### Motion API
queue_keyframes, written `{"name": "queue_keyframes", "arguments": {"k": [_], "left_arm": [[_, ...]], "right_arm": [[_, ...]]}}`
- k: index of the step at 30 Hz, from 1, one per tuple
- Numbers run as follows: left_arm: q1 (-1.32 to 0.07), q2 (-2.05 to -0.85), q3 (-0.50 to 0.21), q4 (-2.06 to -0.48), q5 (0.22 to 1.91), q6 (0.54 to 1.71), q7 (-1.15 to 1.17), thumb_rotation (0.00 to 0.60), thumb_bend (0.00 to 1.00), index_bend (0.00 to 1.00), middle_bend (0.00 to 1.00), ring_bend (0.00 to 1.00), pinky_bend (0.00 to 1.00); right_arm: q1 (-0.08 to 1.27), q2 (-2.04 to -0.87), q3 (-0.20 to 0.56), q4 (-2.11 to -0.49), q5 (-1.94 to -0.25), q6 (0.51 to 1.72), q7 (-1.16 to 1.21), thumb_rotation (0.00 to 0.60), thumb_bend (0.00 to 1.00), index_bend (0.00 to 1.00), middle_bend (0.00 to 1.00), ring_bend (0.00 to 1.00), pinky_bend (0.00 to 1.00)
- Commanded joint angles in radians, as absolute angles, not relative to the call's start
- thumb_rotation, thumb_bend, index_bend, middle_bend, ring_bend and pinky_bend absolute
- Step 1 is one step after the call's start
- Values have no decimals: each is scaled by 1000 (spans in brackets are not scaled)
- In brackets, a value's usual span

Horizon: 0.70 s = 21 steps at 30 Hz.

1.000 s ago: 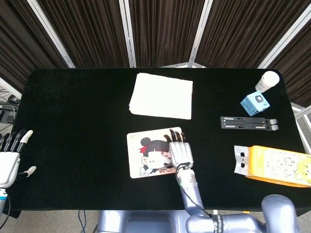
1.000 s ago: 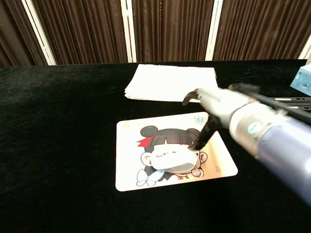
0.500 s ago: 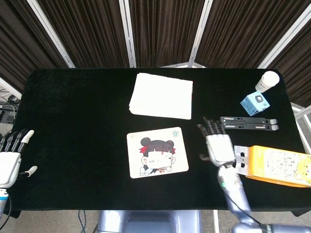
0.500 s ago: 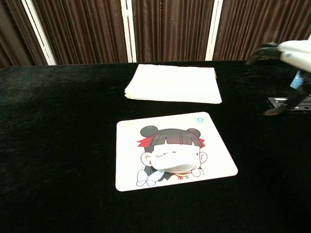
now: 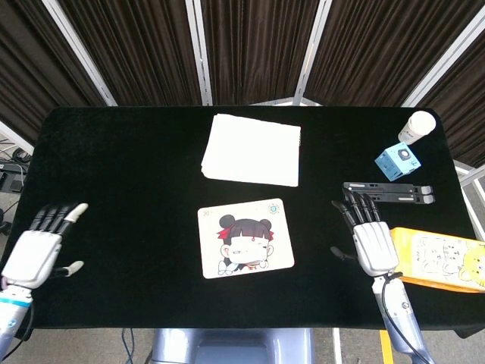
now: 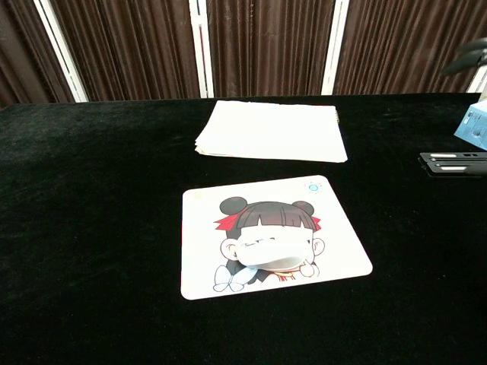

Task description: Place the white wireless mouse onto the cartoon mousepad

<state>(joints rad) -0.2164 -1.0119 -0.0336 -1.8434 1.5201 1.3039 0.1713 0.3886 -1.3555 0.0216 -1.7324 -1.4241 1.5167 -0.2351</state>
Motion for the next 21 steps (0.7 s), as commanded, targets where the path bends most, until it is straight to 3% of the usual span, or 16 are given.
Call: {"name": "queue_keyframes", "arguments": {"k": [1, 10, 21], "left_arm": [[-289, -982, -71, -1935, 1474, 1218, 235, 600, 0, 0, 0, 0, 0], [-452, -1047, -143, -2018, 1321, 1039, 383, 600, 2, 0, 0, 0, 0], [-625, -1272, -182, -2028, 1072, 1003, 697, 600, 3, 0, 0, 0, 0]], "right_arm": [[372, -1374, 30, -1711, -1462, 1533, -201, 600, 128, 140, 0, 0, 0], [354, -1387, 58, -1722, -1486, 1551, -158, 600, 130, 140, 0, 0, 0], [331, -1399, 85, -1716, -1532, 1581, -114, 600, 138, 140, 0, 0, 0]]}}
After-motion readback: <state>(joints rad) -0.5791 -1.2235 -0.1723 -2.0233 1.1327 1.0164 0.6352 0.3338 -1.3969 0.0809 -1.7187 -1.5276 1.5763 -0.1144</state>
